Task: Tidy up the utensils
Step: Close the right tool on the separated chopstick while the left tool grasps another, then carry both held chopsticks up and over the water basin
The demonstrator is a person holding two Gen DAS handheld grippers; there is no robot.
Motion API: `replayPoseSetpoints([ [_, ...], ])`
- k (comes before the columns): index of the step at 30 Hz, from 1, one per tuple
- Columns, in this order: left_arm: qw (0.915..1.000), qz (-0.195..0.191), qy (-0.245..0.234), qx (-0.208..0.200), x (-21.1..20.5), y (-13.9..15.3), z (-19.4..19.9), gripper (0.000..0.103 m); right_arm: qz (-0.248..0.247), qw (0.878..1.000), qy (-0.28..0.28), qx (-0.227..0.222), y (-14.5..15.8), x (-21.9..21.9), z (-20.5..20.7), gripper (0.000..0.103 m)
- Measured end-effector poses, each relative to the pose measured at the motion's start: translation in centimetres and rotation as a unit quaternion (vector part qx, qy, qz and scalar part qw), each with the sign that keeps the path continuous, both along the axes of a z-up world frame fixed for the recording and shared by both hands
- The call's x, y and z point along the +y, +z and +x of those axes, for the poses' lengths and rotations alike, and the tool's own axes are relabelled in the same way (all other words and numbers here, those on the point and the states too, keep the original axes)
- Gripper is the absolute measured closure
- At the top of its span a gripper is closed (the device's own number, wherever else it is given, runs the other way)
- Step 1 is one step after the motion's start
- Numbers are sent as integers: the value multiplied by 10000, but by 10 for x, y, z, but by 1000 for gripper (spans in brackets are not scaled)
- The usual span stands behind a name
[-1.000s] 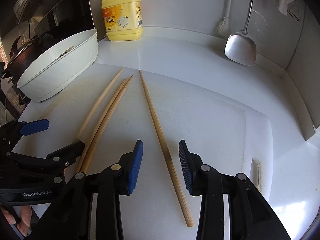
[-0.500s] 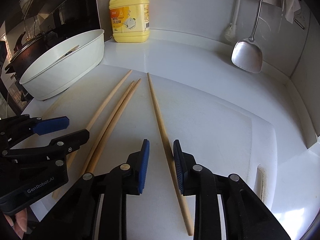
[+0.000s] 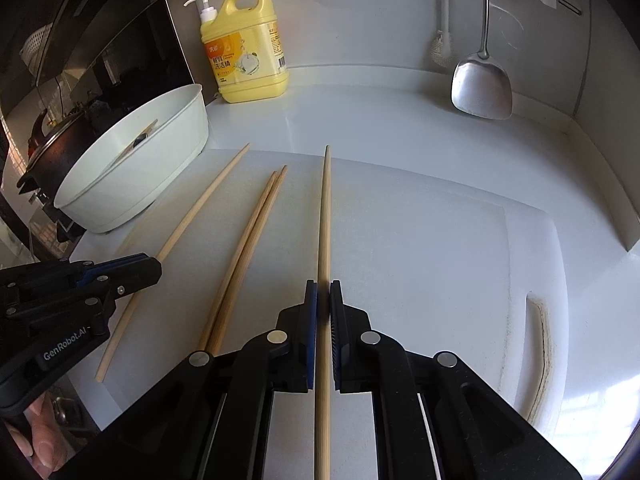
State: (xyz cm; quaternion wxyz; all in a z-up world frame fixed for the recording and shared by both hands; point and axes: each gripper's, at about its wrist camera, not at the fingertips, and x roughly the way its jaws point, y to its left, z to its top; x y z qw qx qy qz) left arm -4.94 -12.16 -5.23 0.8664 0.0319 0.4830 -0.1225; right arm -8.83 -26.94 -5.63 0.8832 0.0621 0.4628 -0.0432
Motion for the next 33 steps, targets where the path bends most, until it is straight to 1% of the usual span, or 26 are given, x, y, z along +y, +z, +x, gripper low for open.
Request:
replayPoseSetpoints([
  [5,9998,-154,88,-76,21,35,-7,96,177,9995,7,-245,29,9,-3,97],
  [9,9988,-317,319,-214,53,67,-6,96,184,9986,132,-484,62,28,8,97],
  [12,9967,-401,575,-405,89,88,2,96,185,9972,282,-663,84,49,24,97],
  [14,9953,-418,733,-469,115,98,15,96,203,9963,365,-749,95,66,42,97],
  [18,9928,-380,899,-697,169,111,46,96,264,9940,518,-924,104,103,85,97],
  [20,9927,-319,935,-692,194,110,69,96,310,9940,512,-911,100,124,109,97],
  [21,9929,-360,932,-648,206,107,81,96,370,9941,518,-881,96,134,122,97],
  [23,9932,-397,905,-619,226,100,100,96,368,9949,541,-763,85,154,146,97],
  [25,9943,-383,859,-501,240,90,120,96,407,9958,558,-598,73,173,167,97],
  [28,9965,-435,672,-236,251,74,143,96,426,9965,615,-361,57,196,190,97],
  [33,9970,-542,536,104,254,48,163,96,414,9965,716,96,32,211,218,97],
])
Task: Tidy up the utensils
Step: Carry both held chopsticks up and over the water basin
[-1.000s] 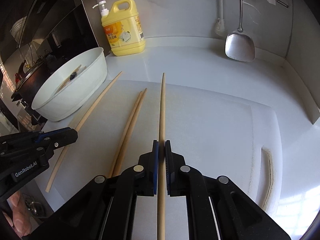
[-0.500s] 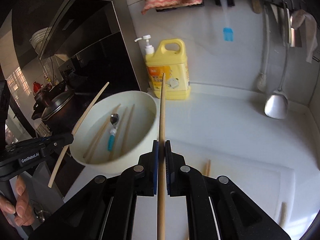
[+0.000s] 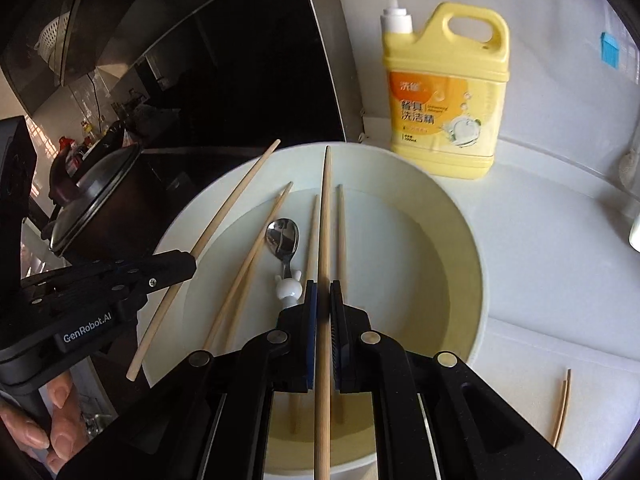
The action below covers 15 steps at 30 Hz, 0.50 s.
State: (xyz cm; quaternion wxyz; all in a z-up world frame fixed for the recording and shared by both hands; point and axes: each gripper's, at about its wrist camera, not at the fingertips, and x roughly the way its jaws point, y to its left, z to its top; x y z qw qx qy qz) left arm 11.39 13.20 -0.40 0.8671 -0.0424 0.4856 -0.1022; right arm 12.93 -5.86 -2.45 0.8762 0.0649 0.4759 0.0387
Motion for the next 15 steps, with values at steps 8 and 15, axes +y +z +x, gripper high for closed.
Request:
replayPoseSetpoints([
  [8,9988,-35,44,482,3,-31,19,96,74,9985,96,540,-27,5,22,97],
  [15,9975,19,82,703,1,-45,27,96,80,9968,141,784,-37,2,31,96],
])
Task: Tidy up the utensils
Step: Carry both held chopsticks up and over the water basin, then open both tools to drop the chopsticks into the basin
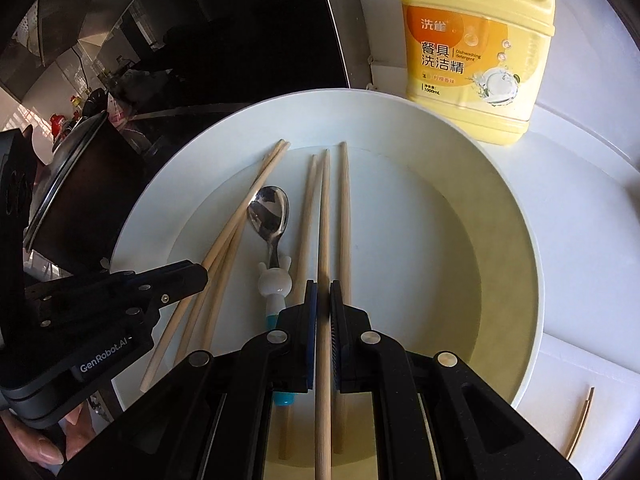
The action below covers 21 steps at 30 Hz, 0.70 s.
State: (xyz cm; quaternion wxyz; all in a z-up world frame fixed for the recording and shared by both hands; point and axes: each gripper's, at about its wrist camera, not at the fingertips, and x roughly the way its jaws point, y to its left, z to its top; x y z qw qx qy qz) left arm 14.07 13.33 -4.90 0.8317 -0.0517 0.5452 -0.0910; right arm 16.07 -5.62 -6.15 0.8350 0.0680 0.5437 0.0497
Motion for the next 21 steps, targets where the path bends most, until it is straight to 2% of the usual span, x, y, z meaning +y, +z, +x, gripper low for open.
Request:
replayPoseSetpoints([
  [4,10000,42,26,22,2,0,0,96,11,10000,14,49,-1,-2,0,94],
  [5,10000,78,27,-30,2,2,-1,95,23,10000,13,42,0,-2,1,91],
  [7,9998,148,25,-124,2,8,-3,90,28,10000,-1,-75,6,-4,1,77],
  [8,9997,179,44,-162,3,11,-5,77,-12,9999,-13,-164,8,-4,1,76],
  [9,9995,218,92,-203,5,15,-6,55,-53,9997,-35,-245,13,-6,-1,74],
  [11,9986,292,232,-381,9,23,-10,33,-63,9992,-101,-383,21,-11,-4,74],
  [15,9966,458,303,-615,16,38,-19,15,-17,9977,-255,-621,37,-20,-18,59],
  [21,9971,498,244,-517,18,44,-31,12,9,9960,-475,-752,50,-25,-47,50],
])
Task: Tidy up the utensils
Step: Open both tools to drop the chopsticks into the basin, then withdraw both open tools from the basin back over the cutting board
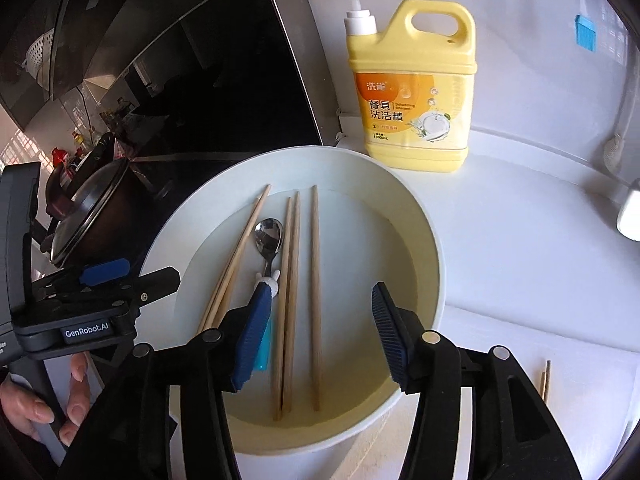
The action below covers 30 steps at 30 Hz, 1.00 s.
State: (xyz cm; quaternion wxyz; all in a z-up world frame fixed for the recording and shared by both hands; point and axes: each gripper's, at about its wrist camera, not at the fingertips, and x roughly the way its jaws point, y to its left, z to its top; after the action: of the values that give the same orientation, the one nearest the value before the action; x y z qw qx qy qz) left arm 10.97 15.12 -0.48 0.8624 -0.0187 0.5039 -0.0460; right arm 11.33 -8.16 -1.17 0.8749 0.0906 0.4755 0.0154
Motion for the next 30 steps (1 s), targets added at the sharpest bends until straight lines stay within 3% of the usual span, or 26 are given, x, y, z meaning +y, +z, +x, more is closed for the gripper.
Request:
replayPoseSetpoints([
  [10,9971,-6,-763,-79,-40,2,-26,9,-60,9967,-803,-66,2,-19,-61,46],
  [13,9938,-20,-1094,-196,-54,3,-37,8,-143,9916,-1283,-111,2,-33,-87,44],
  [17,9901,-86,-1394,-126,-77,2,-47,8,-188,9824,-1849,170,-4,-60,-123,44],
  [23,9893,-195,-1442,-134,-111,7,-62,8,-370,9737,-2240,199,4,-94,-165,44],
  [30,9921,-19,-1223,-269,-163,10,-95,8,-375,9795,-1980,49,9,-133,-201,41],
])
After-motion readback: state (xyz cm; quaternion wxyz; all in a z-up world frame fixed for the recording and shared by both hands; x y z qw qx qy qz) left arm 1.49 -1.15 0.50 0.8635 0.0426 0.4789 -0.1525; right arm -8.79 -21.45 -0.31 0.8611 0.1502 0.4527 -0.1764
